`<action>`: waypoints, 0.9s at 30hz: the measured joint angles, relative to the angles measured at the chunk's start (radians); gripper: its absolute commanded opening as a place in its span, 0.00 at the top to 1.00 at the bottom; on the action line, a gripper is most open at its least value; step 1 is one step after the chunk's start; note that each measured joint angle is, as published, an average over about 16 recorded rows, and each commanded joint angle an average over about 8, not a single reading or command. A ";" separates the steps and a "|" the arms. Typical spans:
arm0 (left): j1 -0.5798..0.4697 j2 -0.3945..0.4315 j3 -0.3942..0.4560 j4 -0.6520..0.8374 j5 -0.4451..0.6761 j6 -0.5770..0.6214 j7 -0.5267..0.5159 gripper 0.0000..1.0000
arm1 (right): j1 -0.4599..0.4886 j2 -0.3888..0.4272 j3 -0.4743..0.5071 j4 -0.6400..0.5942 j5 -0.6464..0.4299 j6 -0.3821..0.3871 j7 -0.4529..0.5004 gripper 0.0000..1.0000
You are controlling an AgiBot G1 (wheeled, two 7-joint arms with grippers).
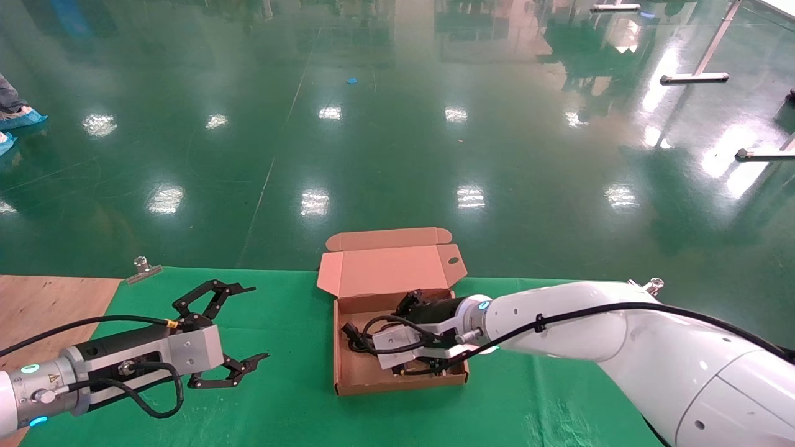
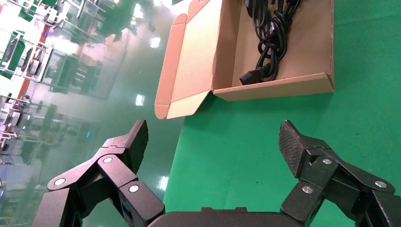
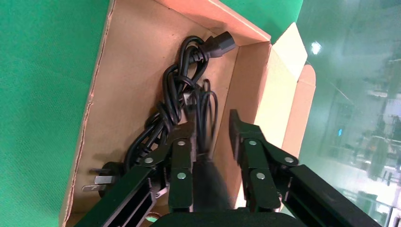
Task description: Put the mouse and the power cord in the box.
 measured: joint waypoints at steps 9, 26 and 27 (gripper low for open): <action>0.000 0.000 0.000 -0.002 0.000 0.000 -0.002 0.00 | 0.002 0.001 0.006 0.003 -0.004 -0.007 -0.001 0.00; 0.010 -0.010 -0.083 -0.050 -0.030 0.126 -0.154 0.00 | -0.081 0.126 0.181 0.113 0.123 -0.151 0.085 0.00; 0.011 -0.011 -0.092 -0.055 -0.034 0.138 -0.169 0.00 | -0.090 0.139 0.198 0.125 0.137 -0.166 0.094 0.00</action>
